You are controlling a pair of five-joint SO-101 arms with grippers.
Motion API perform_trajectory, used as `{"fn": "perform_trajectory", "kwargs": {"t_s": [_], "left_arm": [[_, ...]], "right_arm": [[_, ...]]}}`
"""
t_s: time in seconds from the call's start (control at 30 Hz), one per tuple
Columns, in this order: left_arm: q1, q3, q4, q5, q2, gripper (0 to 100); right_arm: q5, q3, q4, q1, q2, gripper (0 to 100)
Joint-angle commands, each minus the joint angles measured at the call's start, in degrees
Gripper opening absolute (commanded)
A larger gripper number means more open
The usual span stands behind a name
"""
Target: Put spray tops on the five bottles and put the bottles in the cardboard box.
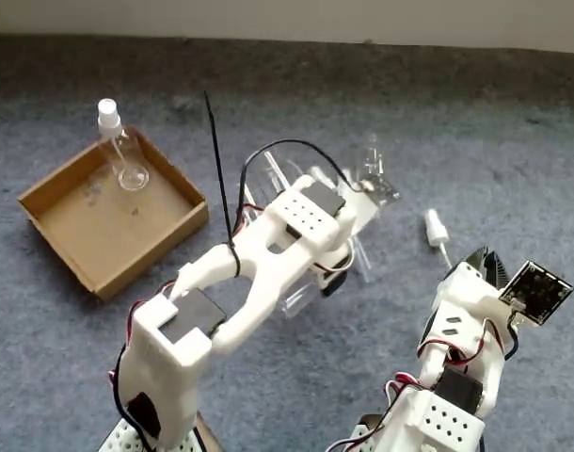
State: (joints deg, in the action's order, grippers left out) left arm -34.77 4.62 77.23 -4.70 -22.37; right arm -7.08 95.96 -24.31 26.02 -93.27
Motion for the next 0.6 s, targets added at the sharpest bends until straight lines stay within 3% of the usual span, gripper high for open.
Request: {"fn": "perform_trajectory", "kwargs": {"t_s": [0.0, 0.37, 0.57], "left_arm": [[-0.22, 3.03, 4.13, -0.62, 12.09, 3], [3.82, 2.33, 4.84, -0.53, 28.88, 3], [4.53, 2.33, 11.52, -0.53, 36.97, 3]], "right_arm": [[-0.53, 7.60, 1.27, -0.75, -0.57, 3.4], [-0.53, 7.60, 1.27, -1.36, -0.57, 3.4], [-0.53, 7.60, 1.19, -3.12, -0.40, 3.4]]}}
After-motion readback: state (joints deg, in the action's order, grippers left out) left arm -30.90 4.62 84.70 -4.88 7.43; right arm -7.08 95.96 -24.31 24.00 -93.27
